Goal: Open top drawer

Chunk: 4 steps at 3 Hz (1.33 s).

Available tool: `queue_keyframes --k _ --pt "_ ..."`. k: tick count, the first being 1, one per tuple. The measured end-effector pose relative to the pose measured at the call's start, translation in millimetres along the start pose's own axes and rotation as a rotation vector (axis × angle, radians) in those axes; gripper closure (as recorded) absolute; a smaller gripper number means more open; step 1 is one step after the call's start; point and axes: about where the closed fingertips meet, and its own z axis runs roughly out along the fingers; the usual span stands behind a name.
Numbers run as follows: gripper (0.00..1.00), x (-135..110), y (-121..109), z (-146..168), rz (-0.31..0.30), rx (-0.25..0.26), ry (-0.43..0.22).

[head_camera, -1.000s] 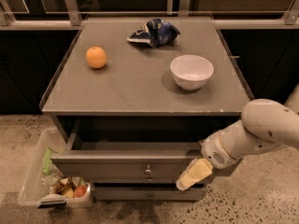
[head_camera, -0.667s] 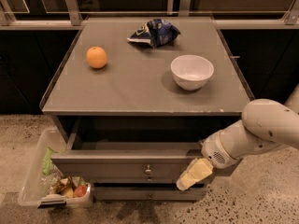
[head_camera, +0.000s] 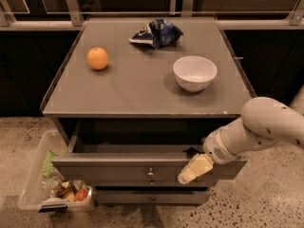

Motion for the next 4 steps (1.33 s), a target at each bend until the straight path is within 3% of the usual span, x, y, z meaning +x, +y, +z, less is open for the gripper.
queue_keyframes --k 1,3,4 --pt "0.0 5.5 5.6 4.3 0.003 -0.018 0.016" --pt "0.0 27.6 46.9 3.6 0.032 -0.104 0.063" --pt "0.0 50.8 84.6 -12.1 0.058 -0.132 0.093"
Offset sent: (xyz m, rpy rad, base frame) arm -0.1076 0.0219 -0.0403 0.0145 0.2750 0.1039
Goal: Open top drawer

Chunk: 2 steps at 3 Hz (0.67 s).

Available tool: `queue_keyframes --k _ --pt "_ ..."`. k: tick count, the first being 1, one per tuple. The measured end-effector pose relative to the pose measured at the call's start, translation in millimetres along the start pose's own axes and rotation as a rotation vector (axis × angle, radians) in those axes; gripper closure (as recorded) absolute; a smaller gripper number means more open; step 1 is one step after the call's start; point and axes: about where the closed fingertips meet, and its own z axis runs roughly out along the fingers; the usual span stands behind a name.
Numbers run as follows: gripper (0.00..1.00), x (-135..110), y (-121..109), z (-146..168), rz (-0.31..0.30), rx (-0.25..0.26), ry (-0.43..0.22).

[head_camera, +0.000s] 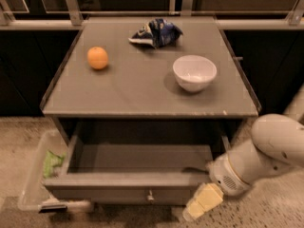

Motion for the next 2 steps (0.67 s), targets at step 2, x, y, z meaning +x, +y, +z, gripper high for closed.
queue_keyframes --k 2 --pt "0.0 8.6 12.7 -12.0 -0.012 0.034 -0.005"
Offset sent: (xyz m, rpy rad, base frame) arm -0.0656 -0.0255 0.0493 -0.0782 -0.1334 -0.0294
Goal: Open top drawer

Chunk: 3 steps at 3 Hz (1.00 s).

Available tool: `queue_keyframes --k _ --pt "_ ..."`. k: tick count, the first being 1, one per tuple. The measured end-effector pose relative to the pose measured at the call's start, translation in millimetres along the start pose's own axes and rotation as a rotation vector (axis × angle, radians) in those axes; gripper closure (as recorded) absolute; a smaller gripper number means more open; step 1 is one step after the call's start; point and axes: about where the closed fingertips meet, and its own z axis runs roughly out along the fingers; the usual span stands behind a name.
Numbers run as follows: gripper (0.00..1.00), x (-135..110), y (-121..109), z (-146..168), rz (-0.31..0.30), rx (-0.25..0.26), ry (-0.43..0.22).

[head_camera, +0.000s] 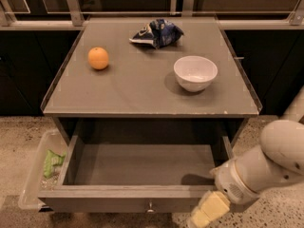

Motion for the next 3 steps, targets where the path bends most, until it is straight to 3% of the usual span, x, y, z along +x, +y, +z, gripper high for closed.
queue_keyframes --k 2,3 --pt "0.0 -29.0 3.2 -69.2 -0.163 0.255 -0.056" --pt "0.0 -30.6 3.8 -71.5 -0.167 0.264 -0.057"
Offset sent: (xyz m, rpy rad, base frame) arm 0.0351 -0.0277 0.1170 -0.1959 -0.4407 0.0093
